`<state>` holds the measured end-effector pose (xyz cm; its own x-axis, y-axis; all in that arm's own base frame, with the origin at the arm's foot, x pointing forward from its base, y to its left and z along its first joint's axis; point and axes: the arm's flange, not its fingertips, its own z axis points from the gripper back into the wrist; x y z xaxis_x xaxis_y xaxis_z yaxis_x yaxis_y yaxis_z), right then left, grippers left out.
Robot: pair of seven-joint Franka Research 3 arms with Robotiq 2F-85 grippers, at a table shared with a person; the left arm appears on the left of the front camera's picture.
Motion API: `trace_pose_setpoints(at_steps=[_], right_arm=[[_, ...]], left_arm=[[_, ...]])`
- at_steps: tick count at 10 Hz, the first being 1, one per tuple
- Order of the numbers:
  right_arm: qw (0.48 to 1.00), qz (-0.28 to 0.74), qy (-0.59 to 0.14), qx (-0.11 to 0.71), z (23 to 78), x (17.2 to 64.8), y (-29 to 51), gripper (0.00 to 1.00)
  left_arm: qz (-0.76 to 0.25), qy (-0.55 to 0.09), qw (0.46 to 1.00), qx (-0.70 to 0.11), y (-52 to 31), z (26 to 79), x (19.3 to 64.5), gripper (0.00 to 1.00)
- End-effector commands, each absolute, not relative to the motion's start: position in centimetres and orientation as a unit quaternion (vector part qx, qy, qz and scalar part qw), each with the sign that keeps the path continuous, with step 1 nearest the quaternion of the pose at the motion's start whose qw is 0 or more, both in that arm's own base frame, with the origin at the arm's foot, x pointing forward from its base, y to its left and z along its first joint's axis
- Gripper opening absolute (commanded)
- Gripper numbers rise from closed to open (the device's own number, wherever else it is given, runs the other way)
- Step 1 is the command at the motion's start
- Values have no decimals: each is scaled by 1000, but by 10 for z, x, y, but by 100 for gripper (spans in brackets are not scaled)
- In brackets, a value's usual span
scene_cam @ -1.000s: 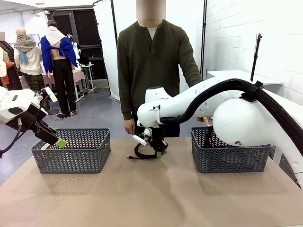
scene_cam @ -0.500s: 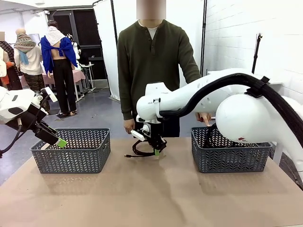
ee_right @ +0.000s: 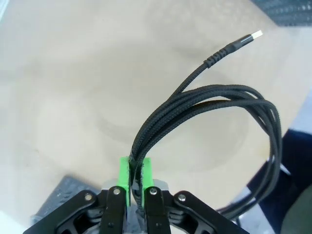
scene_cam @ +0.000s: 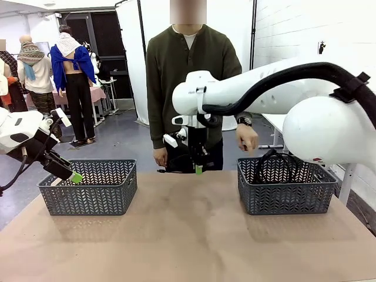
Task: Organize the cables according to human instructions.
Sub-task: Pick up a bundle of cables and place it in the basket indicated by the human.
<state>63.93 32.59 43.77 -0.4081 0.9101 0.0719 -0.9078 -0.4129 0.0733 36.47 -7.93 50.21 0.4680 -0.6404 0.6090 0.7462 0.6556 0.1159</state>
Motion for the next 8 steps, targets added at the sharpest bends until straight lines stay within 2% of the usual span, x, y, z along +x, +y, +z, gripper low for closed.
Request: trace_pose_setpoints(at_steps=[1,5,8], right_arm=[[571,819,20,52,458,639,310,0],[629,777,5,14,497,622,240,0],[649,760,-13,38,508,621,189,0]], left_arm=[[-406,-320,851,-90,-78,501,366,100],[-406,-320,851,-90,-78,501,366,100],[-406,-320,851,-90,-78,501,366,100]])
